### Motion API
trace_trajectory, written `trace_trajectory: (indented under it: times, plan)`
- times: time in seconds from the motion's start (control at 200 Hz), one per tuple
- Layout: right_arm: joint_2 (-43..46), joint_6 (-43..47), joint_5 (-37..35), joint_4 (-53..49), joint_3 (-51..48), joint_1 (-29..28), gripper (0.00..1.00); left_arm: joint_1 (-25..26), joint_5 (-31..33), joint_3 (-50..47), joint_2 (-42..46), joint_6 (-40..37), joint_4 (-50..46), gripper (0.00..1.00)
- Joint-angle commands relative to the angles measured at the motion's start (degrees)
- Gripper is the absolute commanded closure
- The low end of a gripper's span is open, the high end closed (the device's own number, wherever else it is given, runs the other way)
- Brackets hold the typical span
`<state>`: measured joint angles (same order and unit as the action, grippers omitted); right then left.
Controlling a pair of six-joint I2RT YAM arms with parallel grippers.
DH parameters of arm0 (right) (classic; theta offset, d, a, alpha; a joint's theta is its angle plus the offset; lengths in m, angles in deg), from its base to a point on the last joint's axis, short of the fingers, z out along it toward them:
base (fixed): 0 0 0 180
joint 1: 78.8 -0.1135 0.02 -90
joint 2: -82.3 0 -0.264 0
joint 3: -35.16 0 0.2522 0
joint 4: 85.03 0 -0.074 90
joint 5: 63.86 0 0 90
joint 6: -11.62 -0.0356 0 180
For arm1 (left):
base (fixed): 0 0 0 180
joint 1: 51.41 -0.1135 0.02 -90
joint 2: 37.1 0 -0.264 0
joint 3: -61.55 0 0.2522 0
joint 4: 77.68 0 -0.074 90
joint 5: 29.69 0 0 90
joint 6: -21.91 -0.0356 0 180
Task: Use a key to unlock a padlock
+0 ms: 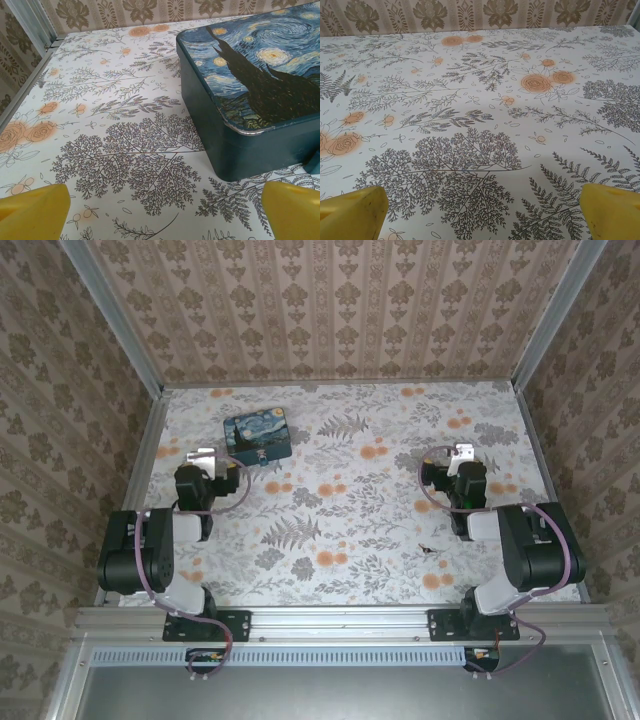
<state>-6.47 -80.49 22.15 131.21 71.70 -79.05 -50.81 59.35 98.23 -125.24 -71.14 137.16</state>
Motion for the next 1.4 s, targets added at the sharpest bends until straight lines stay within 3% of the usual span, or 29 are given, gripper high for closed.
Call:
trace_trajectory:
  times: [0.0,0.92,1.105,1.395]
  plan:
    - [1.0,-0.5,0.7,1.0,-0.4,0.1,0.01,-0.5,-1.0,0.5,0.2,0.2,-0.2,0.00]
    - [1.0,-0.5,1.4,0.7,-0.2,0.2,0.01,-0.6,-1.5,0.3,0.2,0.5,0.1,0.00]
    - [5.0,-3.6,-6.2,3.8,-3.8,0.3,0.00,-0.6,0.6,-0.5,3.9,1.3,-0.9,0.00]
    - [16.3,-6.5,-3.9,-21.0,4.4,0.4,0.00,-0.8,2.8,5.4,11.5,3.1,-17.9,0.00]
